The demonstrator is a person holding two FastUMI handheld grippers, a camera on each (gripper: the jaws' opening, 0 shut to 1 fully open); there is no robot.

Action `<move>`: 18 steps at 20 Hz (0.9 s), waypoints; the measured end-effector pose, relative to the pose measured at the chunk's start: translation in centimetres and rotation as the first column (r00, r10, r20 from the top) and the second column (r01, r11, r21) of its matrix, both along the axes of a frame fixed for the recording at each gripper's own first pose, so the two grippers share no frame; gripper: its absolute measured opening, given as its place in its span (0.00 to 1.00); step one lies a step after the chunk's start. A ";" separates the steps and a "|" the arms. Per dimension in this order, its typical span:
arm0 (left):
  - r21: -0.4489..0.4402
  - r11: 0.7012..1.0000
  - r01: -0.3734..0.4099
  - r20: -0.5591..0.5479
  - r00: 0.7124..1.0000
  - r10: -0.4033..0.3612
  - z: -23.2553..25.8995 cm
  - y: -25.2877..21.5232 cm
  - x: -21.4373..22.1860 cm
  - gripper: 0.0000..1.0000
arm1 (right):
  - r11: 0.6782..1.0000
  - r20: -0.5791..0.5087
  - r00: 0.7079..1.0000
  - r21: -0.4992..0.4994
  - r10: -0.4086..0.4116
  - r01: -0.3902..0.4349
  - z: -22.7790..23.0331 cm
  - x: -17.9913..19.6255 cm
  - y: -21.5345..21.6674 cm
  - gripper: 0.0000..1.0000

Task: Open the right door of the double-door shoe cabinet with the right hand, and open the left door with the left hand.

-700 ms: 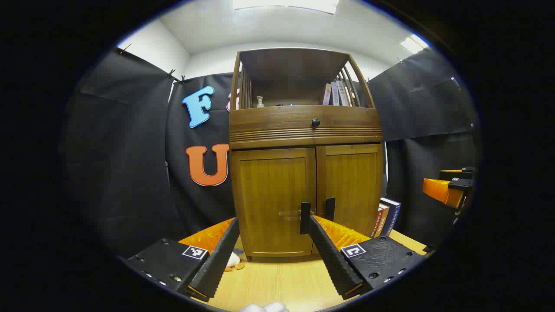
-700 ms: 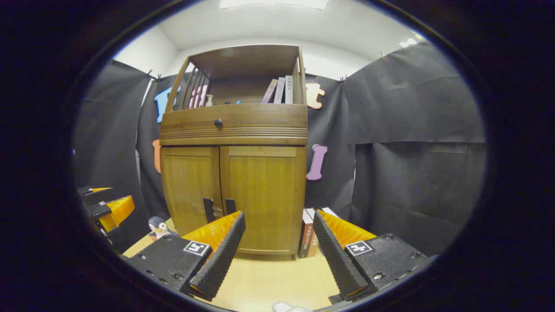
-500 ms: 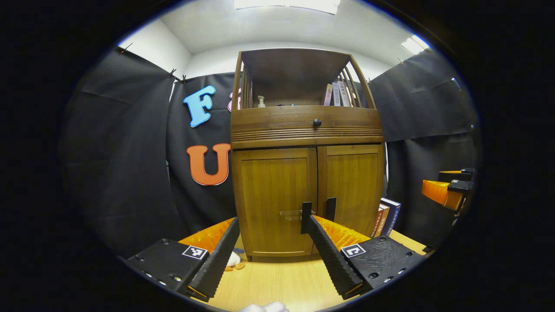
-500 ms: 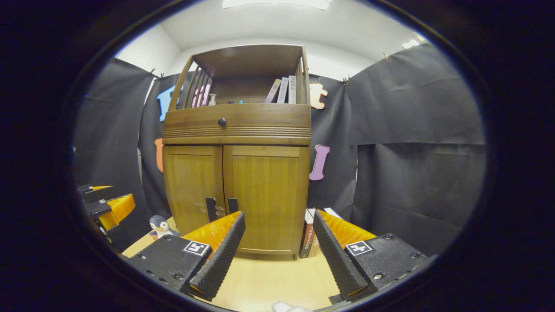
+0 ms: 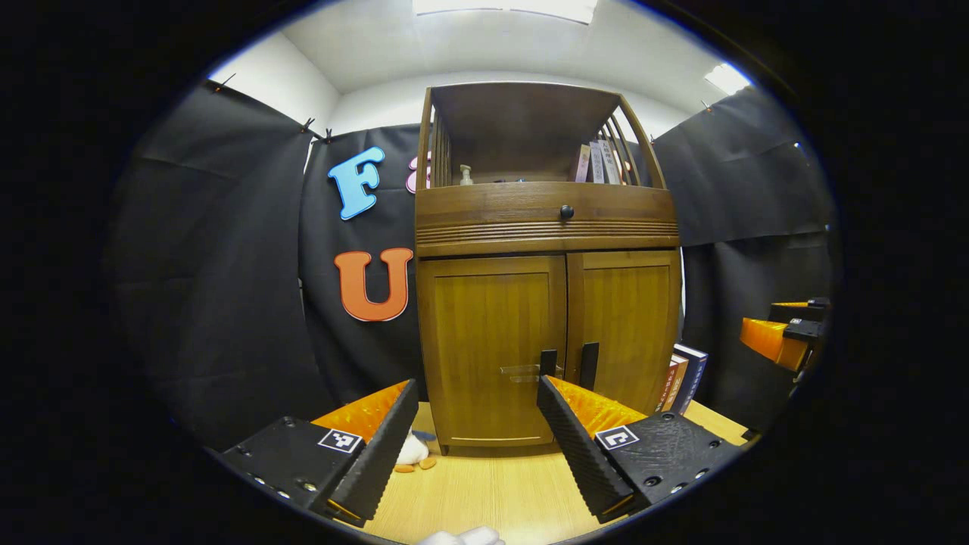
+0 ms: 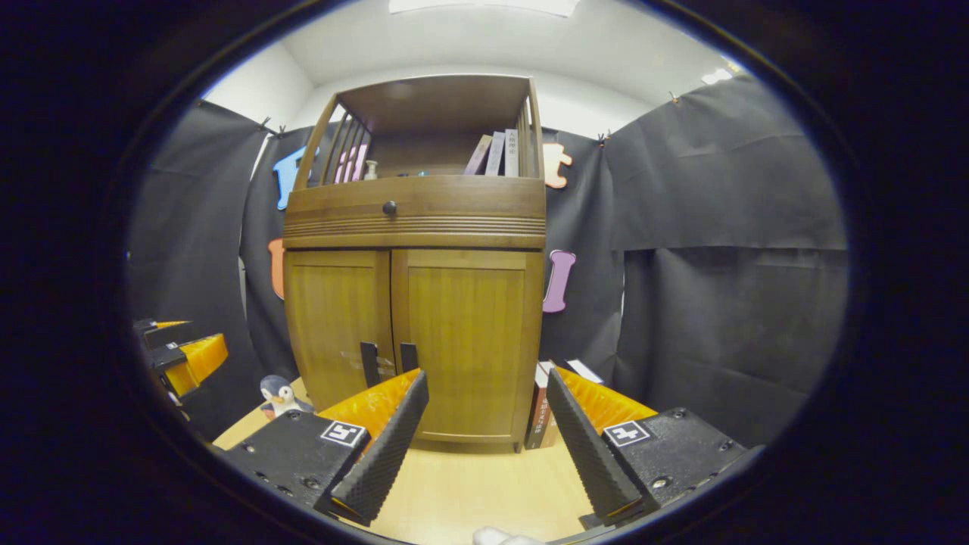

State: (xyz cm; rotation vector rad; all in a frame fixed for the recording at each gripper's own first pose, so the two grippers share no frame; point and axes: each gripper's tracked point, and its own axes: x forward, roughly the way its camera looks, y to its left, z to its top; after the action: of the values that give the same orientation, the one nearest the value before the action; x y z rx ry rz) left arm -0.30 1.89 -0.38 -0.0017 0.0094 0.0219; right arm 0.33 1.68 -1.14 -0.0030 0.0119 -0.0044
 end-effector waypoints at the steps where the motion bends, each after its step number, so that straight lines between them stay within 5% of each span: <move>1: 0.004 1.000 0.003 0.000 1.000 -0.003 -0.1 0.0 -0.2 0.96 | 1.000 -0.003 1.000 0.002 0.002 -0.002 -0.2 0.2 0.3 1.00; 18: 0.013 0.989 -0.147 -0.052 0.988 0.147 -0.8 1.6 -3.1 0.96 | 0.983 -0.097 0.980 -0.039 0.174 -0.179 -6.4 14.3 7.6 1.00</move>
State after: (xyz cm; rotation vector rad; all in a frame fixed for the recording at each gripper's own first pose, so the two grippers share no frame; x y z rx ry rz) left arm -3.43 3.46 -1.22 0.0078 0.0624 0.1695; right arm 14.68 9.26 -7.50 -0.0514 0.1052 0.1731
